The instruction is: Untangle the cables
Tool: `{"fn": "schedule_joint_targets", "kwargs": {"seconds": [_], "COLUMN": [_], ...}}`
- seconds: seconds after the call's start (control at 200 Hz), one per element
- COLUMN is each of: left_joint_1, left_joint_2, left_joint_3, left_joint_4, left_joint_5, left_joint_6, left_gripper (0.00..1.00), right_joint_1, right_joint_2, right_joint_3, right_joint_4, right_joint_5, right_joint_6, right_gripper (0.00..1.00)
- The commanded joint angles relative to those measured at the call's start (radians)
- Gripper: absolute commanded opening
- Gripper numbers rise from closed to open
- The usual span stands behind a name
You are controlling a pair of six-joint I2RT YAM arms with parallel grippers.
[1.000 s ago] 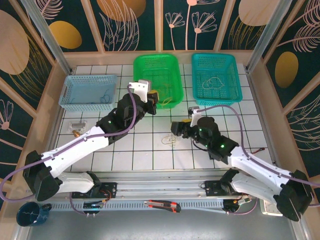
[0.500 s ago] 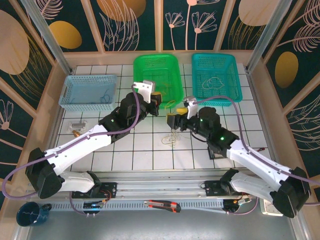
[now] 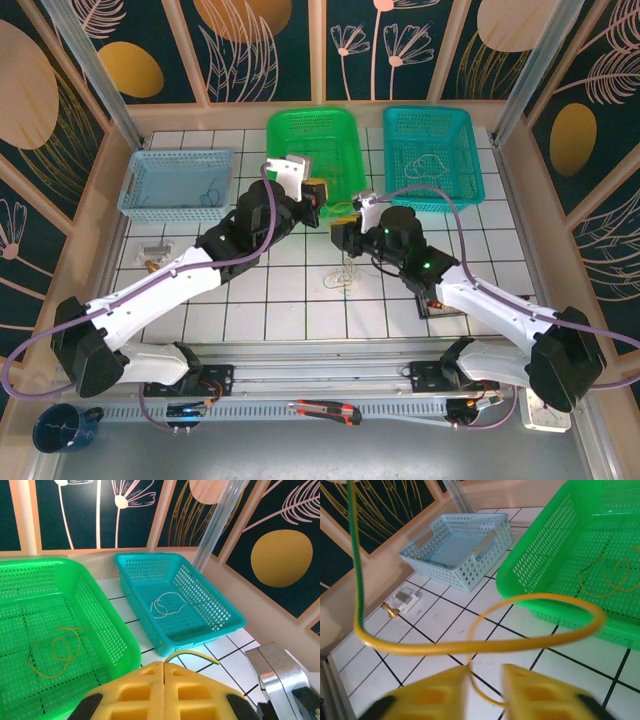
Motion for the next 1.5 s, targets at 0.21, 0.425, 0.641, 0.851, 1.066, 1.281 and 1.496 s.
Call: {"fn": "schedule_joint_targets", "kwargs": {"seconds": [0.21,0.425,0.641,0.851,1.066,1.281,1.496], "left_joint_1": [0.057,0.141,0.158,0.213,0.286,0.338,0.378], "left_joint_2": [0.021,0.060,0.138,0.252,0.430,0.618,0.802], "left_joint_3": [0.051,0.096,0.156,0.262,0.431,0.594,0.791], "left_joint_4": [0.045,0.077,0.077,0.060,0.009,-0.041,-0.132], "left_joint_5": [-0.001,0.023,0.000,-0.019,-0.034,-0.060,-0.062], "left_joint_6": [-0.031,-0.044,-0.005,0.042,0.095,0.135,0.167], "left_gripper": [0.00,0.00,0.00,0.00,0.00,0.00,0.00], "right_joint_1": [-0.029,-0.038,-0.036,-0.042,-0.053,-0.069,-0.079], "right_joint_2": [-0.019,-0.018,-0.025,-0.045,-0.058,-0.082,-0.069], "right_joint_3": [-0.137,-0.220,-0.204,-0.176,-0.137,-0.091,-0.025], "right_joint_4": [0.093,0.148,0.123,0.047,-0.065,-0.162,-0.270], "right_joint_5": [0.012,-0.002,-0.022,0.013,0.091,0.184,0.355], "right_joint_6": [0.060,0.116,0.130,0.122,0.129,0.164,0.283], "right_gripper": [0.00,0.00,0.02,0.51,0.75,0.99,0.99]}}
